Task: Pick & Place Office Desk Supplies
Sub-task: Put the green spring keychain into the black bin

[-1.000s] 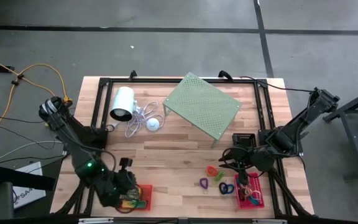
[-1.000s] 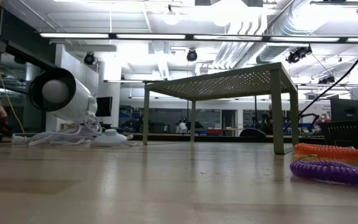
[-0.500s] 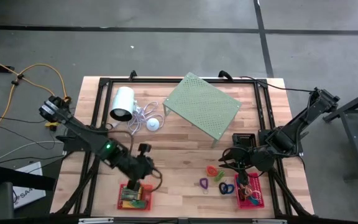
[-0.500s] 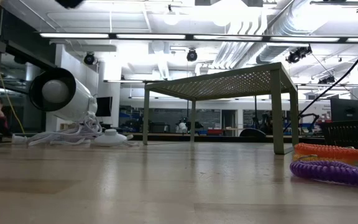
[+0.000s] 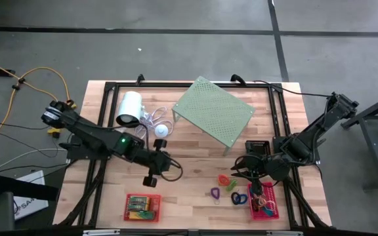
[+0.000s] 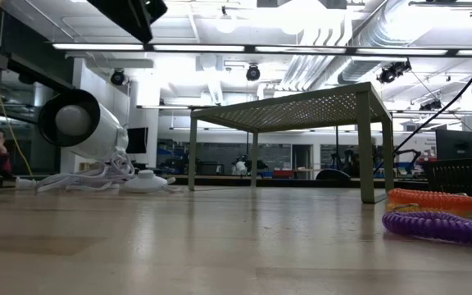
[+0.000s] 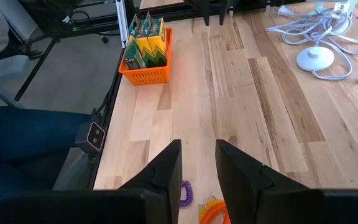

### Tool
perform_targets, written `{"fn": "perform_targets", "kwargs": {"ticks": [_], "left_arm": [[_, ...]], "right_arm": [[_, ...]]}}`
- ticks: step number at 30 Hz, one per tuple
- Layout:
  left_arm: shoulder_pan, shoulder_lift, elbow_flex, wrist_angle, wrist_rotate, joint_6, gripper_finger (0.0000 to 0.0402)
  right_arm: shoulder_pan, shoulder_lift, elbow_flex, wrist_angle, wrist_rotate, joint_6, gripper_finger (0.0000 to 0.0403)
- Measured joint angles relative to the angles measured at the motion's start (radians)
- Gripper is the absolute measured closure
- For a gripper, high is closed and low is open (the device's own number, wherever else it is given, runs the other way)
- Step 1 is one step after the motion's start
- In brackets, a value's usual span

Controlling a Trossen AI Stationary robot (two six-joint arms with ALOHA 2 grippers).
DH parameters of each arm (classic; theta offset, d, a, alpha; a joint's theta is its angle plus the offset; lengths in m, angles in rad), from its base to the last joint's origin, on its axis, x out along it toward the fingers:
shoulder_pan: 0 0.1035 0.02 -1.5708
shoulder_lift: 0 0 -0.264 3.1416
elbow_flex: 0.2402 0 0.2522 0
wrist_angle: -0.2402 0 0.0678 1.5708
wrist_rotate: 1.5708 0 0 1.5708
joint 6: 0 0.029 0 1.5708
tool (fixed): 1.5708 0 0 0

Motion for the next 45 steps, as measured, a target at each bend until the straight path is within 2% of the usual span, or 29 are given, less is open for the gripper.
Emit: {"fn": "perform_targets", "kwargs": {"ticks": [6,9,16,25,35,45], "left_arm": [[-0.034,-0.085,-0.030,0.003,-0.161,0.006,0.0313],[-0.056,-0.142,-0.071,0.014,-0.201,0.006,0.0313],[-0.043,-0.329,-0.272,0.137,-0.209,0.006,0.0313],[0.113,-0.541,-0.464,0.260,-0.192,0.036,0.0313],[0.195,-0.568,-0.493,0.262,-0.189,0.006,0.0313],[0.209,-0.568,-0.493,0.265,-0.189,-0.005,0.0313]], "right_arm": [[0.000,0.000,0.000,0.000,0.000,0.000,0.0317],[0.000,0.000,0.000,0.000,0.000,0.000,0.0317],[0.000,0.000,0.000,0.000,0.000,0.000,0.0317],[0.000,0.000,0.000,0.000,0.000,0.000,0.0317],[0.000,0.000,0.000,0.000,0.000,0.000,0.0317],[0.000,0.000,0.000,0.000,0.000,0.000,0.0317]]}}
